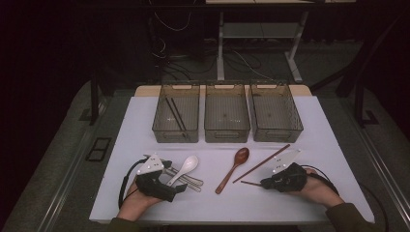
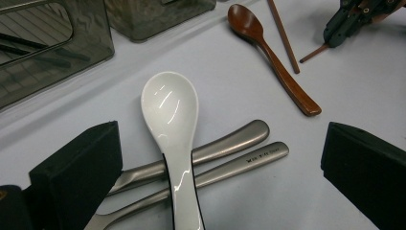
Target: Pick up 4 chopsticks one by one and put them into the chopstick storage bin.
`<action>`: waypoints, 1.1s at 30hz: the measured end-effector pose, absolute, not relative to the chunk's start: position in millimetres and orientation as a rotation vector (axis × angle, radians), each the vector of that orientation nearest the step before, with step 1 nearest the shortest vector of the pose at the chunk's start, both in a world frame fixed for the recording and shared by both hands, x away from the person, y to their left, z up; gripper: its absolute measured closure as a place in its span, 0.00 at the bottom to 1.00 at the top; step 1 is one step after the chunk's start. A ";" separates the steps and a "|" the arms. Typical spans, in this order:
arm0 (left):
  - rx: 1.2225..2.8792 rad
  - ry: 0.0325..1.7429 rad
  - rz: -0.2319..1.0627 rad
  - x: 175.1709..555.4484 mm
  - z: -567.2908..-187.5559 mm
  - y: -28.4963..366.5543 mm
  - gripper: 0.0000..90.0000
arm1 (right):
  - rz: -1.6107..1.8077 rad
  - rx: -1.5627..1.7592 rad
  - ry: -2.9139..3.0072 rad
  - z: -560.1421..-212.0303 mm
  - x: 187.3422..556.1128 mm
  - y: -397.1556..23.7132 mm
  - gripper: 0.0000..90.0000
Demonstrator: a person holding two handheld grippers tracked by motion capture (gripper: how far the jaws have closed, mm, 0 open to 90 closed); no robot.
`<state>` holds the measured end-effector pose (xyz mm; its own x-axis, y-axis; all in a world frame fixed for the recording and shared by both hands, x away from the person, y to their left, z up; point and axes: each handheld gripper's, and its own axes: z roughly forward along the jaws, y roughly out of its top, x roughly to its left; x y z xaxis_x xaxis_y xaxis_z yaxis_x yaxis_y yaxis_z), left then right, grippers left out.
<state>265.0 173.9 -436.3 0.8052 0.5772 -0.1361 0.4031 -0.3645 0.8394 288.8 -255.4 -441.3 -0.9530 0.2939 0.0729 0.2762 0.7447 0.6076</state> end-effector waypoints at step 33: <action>2.005 0.728 0.222 264.8 -436.1 173.9 0.00 | 0.972 0.429 2.887 -441.3 272.1 -312.4 0.93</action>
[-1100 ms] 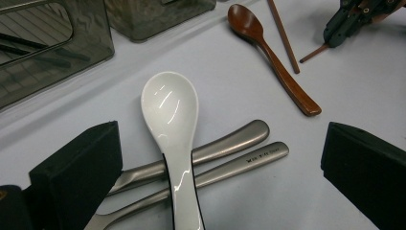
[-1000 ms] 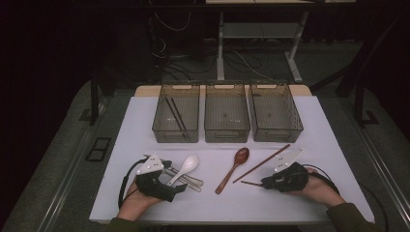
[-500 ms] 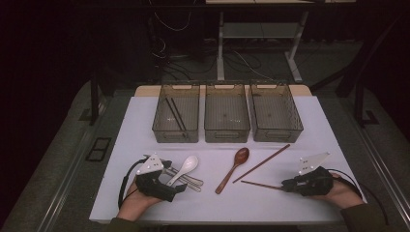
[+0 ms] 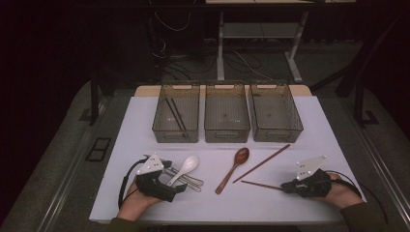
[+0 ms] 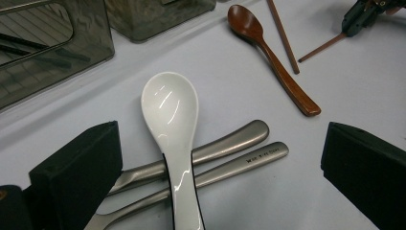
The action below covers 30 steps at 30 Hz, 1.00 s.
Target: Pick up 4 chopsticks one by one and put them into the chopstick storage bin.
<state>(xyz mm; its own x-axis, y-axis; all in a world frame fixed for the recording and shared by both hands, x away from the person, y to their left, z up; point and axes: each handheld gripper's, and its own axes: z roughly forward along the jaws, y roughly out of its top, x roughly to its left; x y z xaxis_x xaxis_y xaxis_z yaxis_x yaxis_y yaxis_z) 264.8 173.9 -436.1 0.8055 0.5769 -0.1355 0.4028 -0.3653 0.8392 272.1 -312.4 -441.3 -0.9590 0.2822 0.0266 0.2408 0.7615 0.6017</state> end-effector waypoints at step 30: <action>1.993 0.710 0.207 264.6 -436.1 174.1 0.00 | 1.240 0.653 2.782 -412.9 299.9 -293.4 0.94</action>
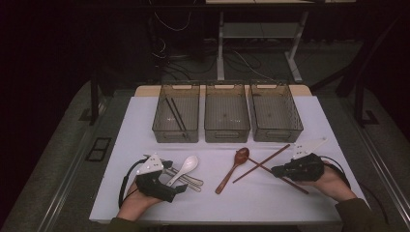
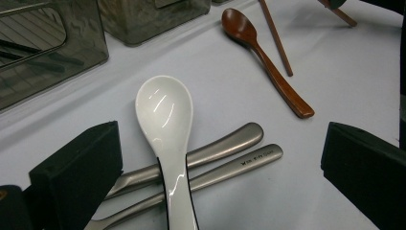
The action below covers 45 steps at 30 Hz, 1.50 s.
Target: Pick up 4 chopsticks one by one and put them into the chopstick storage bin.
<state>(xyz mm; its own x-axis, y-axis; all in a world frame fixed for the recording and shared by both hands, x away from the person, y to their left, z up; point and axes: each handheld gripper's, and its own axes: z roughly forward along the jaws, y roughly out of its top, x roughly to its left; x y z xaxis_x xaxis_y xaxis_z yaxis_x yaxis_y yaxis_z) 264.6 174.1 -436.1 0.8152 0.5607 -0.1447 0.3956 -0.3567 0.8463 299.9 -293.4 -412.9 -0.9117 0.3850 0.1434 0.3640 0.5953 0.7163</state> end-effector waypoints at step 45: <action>1.983 0.680 0.202 263.9 -435.2 173.9 0.00 | 1.360 0.946 2.569 -349.2 395.2 -181.7 0.94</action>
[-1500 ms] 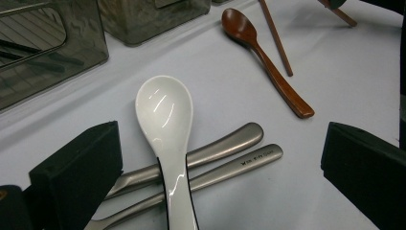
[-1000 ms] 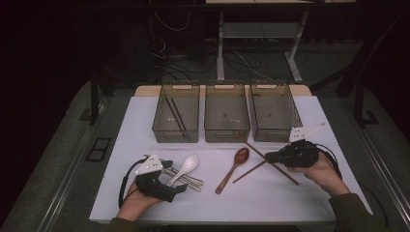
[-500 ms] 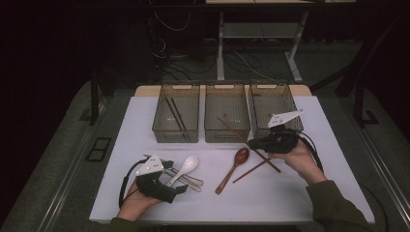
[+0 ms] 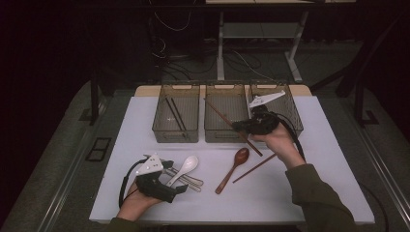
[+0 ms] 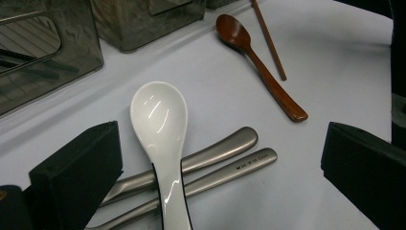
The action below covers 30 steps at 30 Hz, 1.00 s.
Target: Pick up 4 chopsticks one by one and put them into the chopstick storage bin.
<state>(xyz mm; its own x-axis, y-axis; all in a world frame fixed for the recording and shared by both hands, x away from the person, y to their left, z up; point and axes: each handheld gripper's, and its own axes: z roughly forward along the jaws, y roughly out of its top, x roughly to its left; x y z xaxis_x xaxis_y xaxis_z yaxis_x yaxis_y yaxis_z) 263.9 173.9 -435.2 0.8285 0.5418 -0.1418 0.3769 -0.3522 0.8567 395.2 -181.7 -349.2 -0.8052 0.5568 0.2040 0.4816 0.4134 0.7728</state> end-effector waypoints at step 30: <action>1.967 0.681 0.193 265.1 -434.7 175.4 0.00 | 1.378 1.035 2.459 -316.5 471.0 -67.1 0.94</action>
<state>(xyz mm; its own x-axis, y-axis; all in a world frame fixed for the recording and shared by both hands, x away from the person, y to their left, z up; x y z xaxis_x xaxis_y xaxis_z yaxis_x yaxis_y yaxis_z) 265.1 175.4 -434.7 0.8285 0.5388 -0.1522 0.3782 -0.3381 0.8617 471.0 -67.1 -316.5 -0.7539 0.6252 0.2018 0.4985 0.3442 0.7956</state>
